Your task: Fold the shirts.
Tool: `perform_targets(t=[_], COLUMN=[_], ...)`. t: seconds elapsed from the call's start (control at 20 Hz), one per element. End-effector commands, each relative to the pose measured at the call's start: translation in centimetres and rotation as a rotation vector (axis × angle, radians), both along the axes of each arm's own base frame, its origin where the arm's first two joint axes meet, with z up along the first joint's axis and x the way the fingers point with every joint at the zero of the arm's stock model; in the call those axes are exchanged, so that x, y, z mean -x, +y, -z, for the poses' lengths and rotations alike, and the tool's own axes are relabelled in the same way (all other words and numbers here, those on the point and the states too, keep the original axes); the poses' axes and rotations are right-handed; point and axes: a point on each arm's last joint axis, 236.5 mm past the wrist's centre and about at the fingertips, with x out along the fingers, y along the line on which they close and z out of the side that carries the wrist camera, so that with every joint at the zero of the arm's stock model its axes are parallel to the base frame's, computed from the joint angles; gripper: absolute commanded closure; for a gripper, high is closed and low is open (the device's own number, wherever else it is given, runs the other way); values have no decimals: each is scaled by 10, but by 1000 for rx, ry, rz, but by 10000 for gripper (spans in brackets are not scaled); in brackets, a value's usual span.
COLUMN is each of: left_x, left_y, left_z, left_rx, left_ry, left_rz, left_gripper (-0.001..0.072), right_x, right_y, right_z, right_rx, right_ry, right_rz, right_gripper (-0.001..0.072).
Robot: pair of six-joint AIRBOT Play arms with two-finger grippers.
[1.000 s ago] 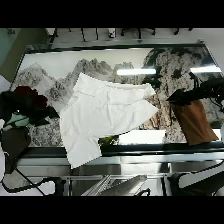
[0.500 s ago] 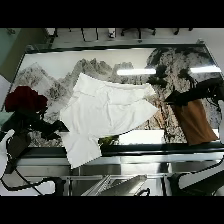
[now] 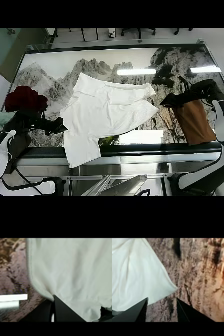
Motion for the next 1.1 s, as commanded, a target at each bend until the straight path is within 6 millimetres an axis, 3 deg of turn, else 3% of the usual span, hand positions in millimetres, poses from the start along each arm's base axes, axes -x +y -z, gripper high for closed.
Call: perform_targets(t=[0.0,0.45,0.65,0.7,0.8,0.85,0.9,0.95,1.05], left_x=[-1,-5,-6,-6,-7,-7,-8,-9,-25], left_y=[-2,1,1,2,1,0,-3,-5,-5], left_z=[-1,0,0,0,-1,-4,-13,-28,-86], left_rx=[10,-1,-2,-3,1,8,18,26,16], left_ry=[-10,-26,-28,-31,-32,-33,-36,-53,-177], left_rz=[11,0,-2,-4,-6,-2,17,37,79], left_gripper=[692,692,692,692,692,692,693,692,693], right_x=[4,4,6,3,-4,-10,-19,-32,-56], right_y=[4,8,33,41,55,63,72,82,85], right_z=[21,49,57,58,54,45,29,1,-80], right_rx=[-18,-37,-40,-33,-26,-39,-77,-135,-181], right_ry=[53,96,99,87,59,38,4,-51,-228], right_rz=[-2,10,-50,-60,-83,-91,-83,-61,-38], right_gripper=[297,297,320,385,634,688,689,689,689])
